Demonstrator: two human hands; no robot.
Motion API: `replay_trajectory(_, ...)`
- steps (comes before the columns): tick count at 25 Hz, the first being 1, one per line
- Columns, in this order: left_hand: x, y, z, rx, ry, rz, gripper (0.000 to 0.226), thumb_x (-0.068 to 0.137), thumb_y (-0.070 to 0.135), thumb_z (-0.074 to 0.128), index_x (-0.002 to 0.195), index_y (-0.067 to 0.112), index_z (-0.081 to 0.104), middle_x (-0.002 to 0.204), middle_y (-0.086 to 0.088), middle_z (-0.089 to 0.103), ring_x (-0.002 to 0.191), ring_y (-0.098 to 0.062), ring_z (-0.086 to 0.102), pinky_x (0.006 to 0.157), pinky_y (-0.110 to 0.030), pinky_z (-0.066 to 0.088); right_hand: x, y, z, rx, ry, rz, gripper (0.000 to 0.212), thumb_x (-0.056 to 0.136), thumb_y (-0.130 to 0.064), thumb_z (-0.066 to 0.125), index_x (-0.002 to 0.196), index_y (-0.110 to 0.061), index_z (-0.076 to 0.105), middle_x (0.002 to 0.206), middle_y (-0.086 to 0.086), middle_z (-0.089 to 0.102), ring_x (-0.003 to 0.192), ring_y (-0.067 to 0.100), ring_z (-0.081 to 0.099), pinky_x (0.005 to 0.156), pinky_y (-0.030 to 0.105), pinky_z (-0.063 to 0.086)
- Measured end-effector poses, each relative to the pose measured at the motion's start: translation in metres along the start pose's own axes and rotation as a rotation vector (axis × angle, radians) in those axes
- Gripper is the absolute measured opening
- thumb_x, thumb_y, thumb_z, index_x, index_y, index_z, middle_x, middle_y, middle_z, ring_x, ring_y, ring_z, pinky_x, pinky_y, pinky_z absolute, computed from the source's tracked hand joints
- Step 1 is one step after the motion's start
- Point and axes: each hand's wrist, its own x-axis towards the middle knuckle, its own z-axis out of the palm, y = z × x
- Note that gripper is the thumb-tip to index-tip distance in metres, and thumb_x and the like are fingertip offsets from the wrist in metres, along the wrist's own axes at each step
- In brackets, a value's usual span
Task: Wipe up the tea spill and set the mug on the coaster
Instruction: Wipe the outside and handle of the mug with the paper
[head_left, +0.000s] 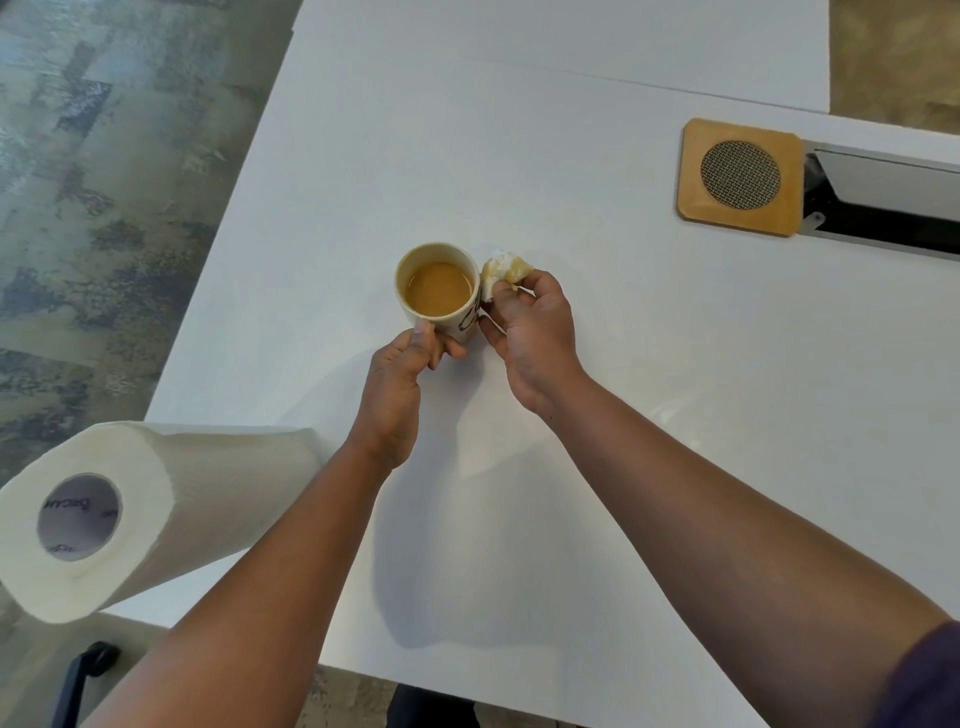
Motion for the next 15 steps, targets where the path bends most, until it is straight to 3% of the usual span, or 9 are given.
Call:
replay_trajectory(2,-0.002,0.0,0.0,0.019,0.018,0.003,0.048,0.111,0.037,0.036,0.08,0.008,0.059,0.084,0.006,0.071,0.088,-0.002,0.055,0.1,-0.034,0.034,0.0,0.0,0.001,-0.009,0.012,0.005,0.015,0.102,-0.008,0.054,0.117,-0.011,0.056,0.119,0.015,0.067,0.105,0.024,0.066,0.095,0.041,0.057)
replay_trajectory(5,-0.006,0.003,0.003,-0.003,0.06,0.006,0.049,0.109,0.036,0.043,0.068,0.025,0.068,0.093,0.004,0.075,0.108,-0.012,0.063,0.107,-0.039,0.038,-0.001,-0.001,-0.001,-0.03,0.036,0.01,0.016,0.102,-0.009,0.055,0.117,-0.011,0.056,0.125,0.018,0.066,0.108,0.026,0.068,0.096,0.041,0.057)
replay_trajectory(8,-0.01,0.008,0.007,-0.011,0.135,-0.03,0.042,0.106,0.04,0.05,0.077,0.027,0.077,0.108,0.002,0.077,0.125,-0.026,0.057,0.111,-0.043,0.039,-0.004,-0.004,-0.005,-0.035,0.047,0.021,0.014,0.102,-0.011,0.056,0.116,-0.013,0.057,0.125,0.015,0.067,0.113,0.028,0.068,0.099,0.041,0.055)
replay_trajectory(12,-0.011,0.009,0.005,-0.012,0.127,-0.058,0.049,0.11,0.034,0.038,0.081,0.027,0.077,0.103,0.01,0.075,0.109,-0.017,0.056,0.101,-0.039,0.042,-0.008,-0.006,-0.007,-0.046,0.037,0.016,0.012,0.102,-0.011,0.056,0.113,-0.015,0.057,0.124,0.013,0.067,0.111,0.028,0.069,0.098,0.041,0.055)
replay_trajectory(15,-0.01,0.009,-0.001,-0.015,0.072,-0.079,0.044,0.11,0.031,0.037,0.088,0.025,0.076,0.107,0.009,0.075,0.109,-0.016,0.056,0.093,-0.036,0.042,-0.009,-0.006,-0.009,-0.026,0.041,0.018,0.012,0.102,-0.011,0.056,0.112,-0.017,0.058,0.124,0.013,0.067,0.111,0.028,0.069,0.099,0.041,0.055)
